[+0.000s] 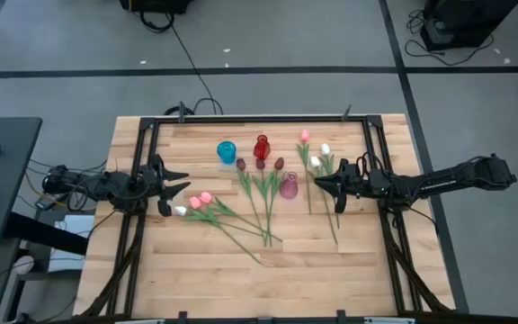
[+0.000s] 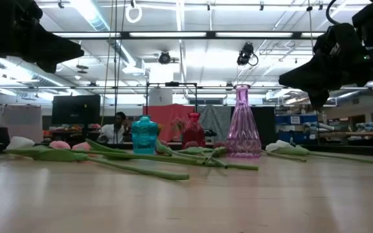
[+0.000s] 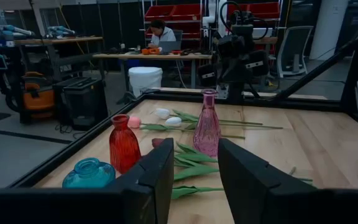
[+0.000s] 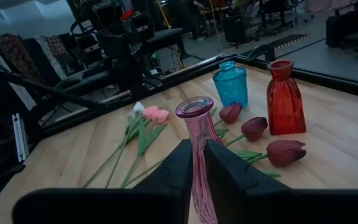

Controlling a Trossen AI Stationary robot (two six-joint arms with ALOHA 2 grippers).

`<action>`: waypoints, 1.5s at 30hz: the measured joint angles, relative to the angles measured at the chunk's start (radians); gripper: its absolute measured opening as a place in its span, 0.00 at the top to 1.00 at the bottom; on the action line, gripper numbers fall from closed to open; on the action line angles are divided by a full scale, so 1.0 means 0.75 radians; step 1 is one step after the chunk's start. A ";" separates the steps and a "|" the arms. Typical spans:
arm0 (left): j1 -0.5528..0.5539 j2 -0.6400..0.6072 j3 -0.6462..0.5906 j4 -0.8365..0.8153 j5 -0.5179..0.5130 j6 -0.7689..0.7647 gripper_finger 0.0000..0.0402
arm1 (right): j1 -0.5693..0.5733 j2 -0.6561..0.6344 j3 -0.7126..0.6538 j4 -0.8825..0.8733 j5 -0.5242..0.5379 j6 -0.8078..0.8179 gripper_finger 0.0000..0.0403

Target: Sort flowers into vase by color

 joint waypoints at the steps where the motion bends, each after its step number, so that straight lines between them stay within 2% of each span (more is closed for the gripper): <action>1: 0.000 0.000 0.000 0.000 0.000 0.000 0.67 | 0.000 0.000 0.000 0.000 0.000 0.000 0.86; 36: 0.000 0.000 0.000 0.002 0.000 0.000 0.67 | 0.000 0.000 0.000 0.000 0.000 0.000 0.86; 45: 0.000 0.000 0.000 0.284 0.000 0.000 0.67 | -0.001 0.000 0.000 0.041 0.001 0.000 0.86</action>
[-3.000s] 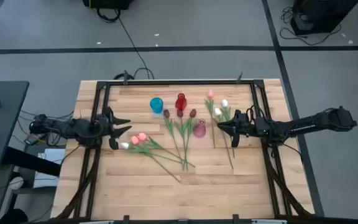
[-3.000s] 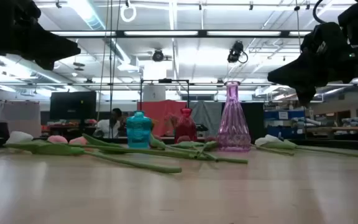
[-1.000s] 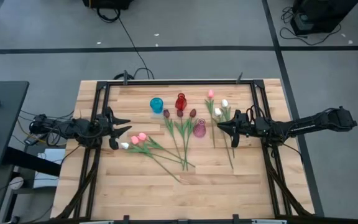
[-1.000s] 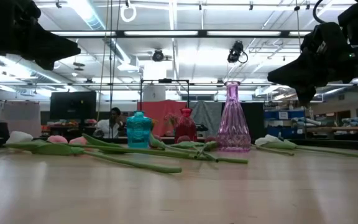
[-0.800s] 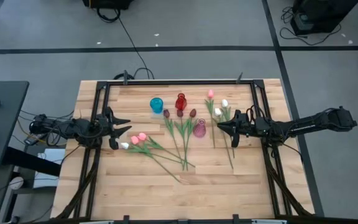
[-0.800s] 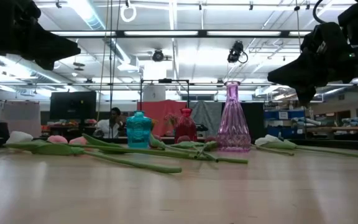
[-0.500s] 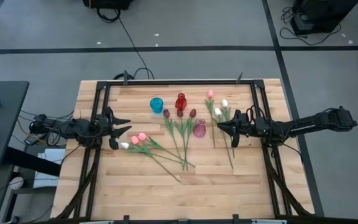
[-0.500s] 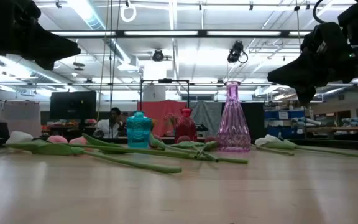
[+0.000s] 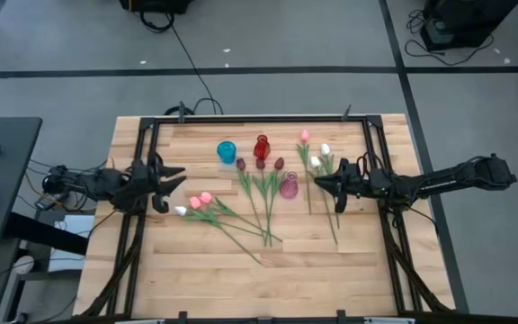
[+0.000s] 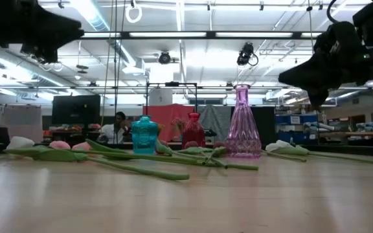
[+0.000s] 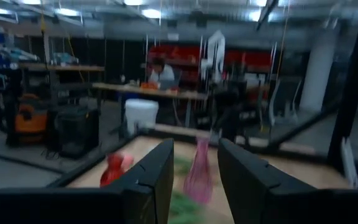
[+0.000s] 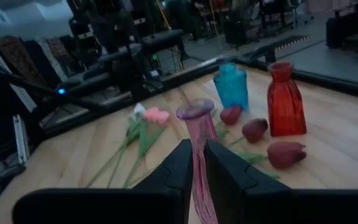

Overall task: Sort flowers into vase by color
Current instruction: Put the right white flower into the pink vase

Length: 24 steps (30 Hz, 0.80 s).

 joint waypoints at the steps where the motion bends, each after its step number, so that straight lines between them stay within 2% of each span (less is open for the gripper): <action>1: 0.000 0.000 0.000 0.029 0.000 0.000 0.67 | 0.000 0.000 0.000 0.031 0.000 -0.005 0.86; 6: 0.000 0.000 0.000 0.144 0.000 0.000 0.67 | 0.000 0.000 0.000 0.181 -0.004 -0.151 0.86; 15: 0.000 0.000 0.000 0.304 0.000 0.000 0.67 | 0.000 0.000 0.000 0.366 -0.009 -0.108 0.86; 21: 0.000 0.000 0.000 0.311 0.000 0.000 0.67 | 0.000 0.000 0.000 0.420 -0.006 -0.106 0.86; 24: 0.000 0.000 0.000 0.308 -0.001 0.000 0.67 | 0.000 0.000 0.000 0.460 0.093 -0.097 0.86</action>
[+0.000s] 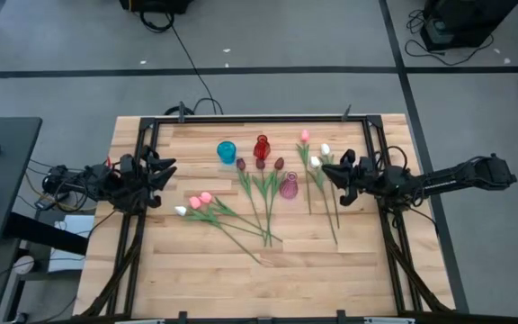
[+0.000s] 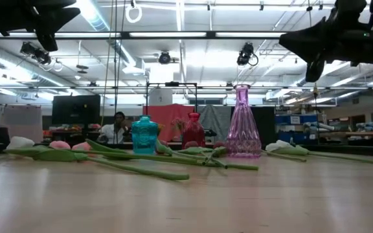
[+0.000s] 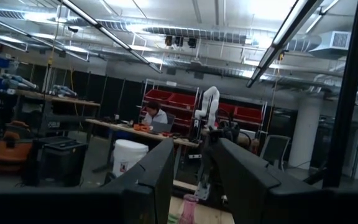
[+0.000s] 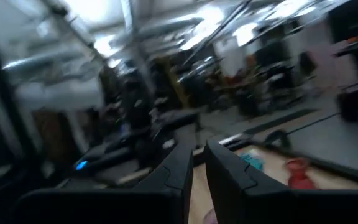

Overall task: Sort flowers into vase by color
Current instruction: Put the right white flower into the pink vase

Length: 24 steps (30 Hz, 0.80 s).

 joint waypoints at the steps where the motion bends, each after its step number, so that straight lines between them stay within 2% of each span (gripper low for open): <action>1: 0.000 0.000 0.000 -0.004 0.000 0.000 0.67 | -0.001 0.000 0.000 0.016 0.020 0.014 0.86; 8: 0.000 0.001 0.000 0.034 0.007 0.000 0.67 | 0.000 0.000 0.000 0.025 -0.099 0.028 0.86; 18: 0.000 0.009 0.000 0.033 -0.010 0.029 0.67 | 0.000 0.000 0.037 0.034 -0.140 -0.026 0.86; 21: 0.000 0.010 0.000 -0.003 -0.012 -0.006 0.67 | 0.000 0.000 0.094 -0.120 -0.192 -0.066 0.86; 24: 0.000 0.016 0.003 -0.002 -0.014 -0.032 0.67 | 0.001 0.010 0.254 -0.522 -0.187 -0.040 0.86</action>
